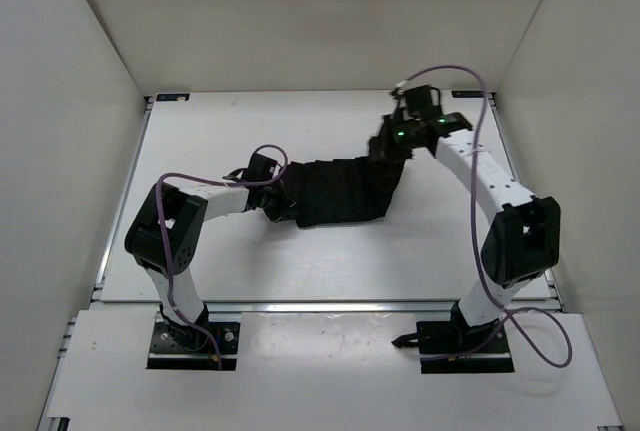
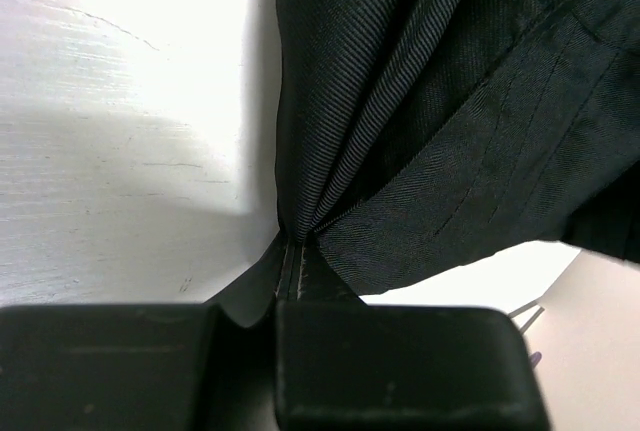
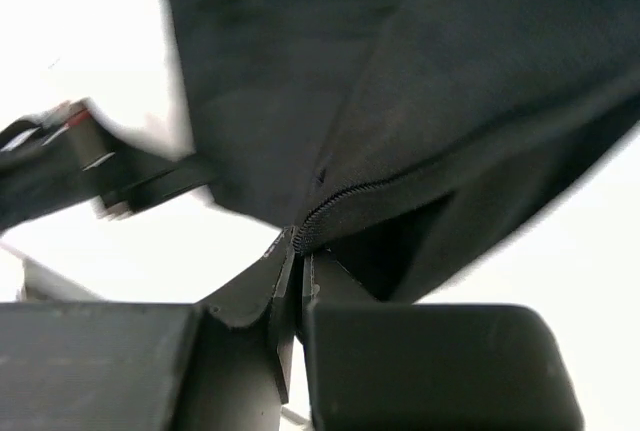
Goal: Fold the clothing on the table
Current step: Fold the skirt
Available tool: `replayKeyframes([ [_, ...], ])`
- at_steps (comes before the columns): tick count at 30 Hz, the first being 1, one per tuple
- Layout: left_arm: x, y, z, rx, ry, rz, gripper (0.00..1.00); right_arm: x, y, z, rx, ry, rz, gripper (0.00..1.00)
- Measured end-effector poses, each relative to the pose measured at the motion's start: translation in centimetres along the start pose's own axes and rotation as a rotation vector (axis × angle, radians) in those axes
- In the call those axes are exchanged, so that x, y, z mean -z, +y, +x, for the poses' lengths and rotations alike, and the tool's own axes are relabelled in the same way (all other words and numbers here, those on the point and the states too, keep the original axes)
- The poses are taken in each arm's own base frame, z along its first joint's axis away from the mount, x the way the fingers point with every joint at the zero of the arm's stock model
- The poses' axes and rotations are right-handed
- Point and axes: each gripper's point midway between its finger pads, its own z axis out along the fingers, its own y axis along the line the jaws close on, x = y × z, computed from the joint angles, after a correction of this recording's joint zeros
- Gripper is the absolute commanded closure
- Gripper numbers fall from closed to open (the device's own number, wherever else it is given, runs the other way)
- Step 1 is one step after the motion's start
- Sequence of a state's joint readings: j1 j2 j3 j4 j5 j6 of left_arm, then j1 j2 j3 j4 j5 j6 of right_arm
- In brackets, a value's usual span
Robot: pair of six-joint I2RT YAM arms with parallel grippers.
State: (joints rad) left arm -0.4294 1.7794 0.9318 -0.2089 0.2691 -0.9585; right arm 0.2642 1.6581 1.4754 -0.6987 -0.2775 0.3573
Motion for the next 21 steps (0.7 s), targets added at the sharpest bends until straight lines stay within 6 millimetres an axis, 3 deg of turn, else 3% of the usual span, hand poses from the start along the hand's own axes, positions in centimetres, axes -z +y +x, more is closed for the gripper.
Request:
replayKeyframes([
  [3,0.0,0.0,-0.2,0.005,-0.002,0.004,0.99,-2.0,6.4,1.8,0.094,0.044,-0.095,1.0],
  [6,0.2,0.2,-0.5,0.015,0.0,0.012,0.98,-5.3,10.2,5.0,0.155,0.12,-0.148,1.0],
  [10,0.3,0.8,-1.0,0.031,0.015,0.023,0.97,-10.3,11.4,10.3,0.199,0.255,-0.137,1.0],
  [14,0.2,1.0,-0.9,0.036,0.038,0.039,0.97,-13.7,11.7,14.7,0.253,0.347,-0.108,1.0],
  [17,0.3,1.0,-0.9,0.015,0.041,0.039,0.96,-15.1,12.5,15.7,0.285,0.366,-0.106,1.0],
  [21,0.4,1.3,-0.8,-0.003,0.049,0.037,0.95,-15.6,13.7,15.2,0.313,0.354,-0.116,1.0],
])
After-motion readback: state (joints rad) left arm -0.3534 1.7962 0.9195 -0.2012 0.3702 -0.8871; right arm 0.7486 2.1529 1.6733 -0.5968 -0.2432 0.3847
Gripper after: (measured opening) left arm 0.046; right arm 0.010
